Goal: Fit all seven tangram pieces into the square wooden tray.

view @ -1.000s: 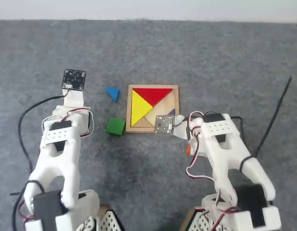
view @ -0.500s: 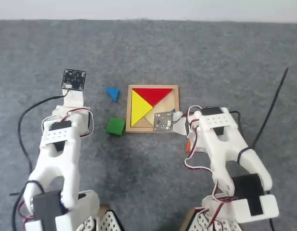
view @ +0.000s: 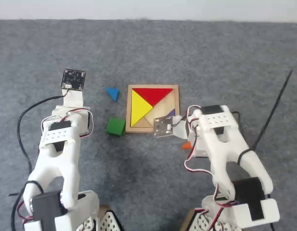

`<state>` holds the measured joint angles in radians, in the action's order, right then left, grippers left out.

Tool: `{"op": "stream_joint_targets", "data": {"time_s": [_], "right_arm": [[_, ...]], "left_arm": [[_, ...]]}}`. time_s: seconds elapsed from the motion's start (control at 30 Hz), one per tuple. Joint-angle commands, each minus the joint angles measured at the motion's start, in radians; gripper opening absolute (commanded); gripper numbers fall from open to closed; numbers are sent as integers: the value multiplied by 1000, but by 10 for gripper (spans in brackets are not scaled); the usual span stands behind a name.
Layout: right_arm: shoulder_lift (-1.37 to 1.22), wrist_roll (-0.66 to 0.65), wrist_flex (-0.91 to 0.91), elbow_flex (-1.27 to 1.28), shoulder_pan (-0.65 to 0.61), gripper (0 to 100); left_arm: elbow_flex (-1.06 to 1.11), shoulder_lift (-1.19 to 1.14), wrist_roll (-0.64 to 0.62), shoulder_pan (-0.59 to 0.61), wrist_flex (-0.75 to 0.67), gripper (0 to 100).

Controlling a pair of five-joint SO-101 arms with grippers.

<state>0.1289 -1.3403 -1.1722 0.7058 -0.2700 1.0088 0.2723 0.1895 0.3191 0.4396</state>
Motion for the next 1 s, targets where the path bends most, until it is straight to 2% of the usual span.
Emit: {"op": "stream_joint_targets", "data": {"time_s": [0.0, 0.13, 0.4, 0.6, 0.7, 0.97], "right_arm": [[58, 14, -5, -11, -27, 227], [56, 81, 48, -11, -21, 227], [-41, 83, 87, -17, -8, 218], [-61, 147, 150, -20, 38, 54], [-62, 157, 140, -35, 44, 20], [-62, 384, 137, -141, 73, 19]], "left_arm": [[-58, 8, -9, -3, 5, 13], [-58, 8, -9, -3, 5, 13], [-58, 8, -9, -2, 6, 13], [-58, 8, -9, -2, 6, 13], [-58, 8, -9, -2, 6, 13], [-58, 8, -9, -2, 6, 13]]}}
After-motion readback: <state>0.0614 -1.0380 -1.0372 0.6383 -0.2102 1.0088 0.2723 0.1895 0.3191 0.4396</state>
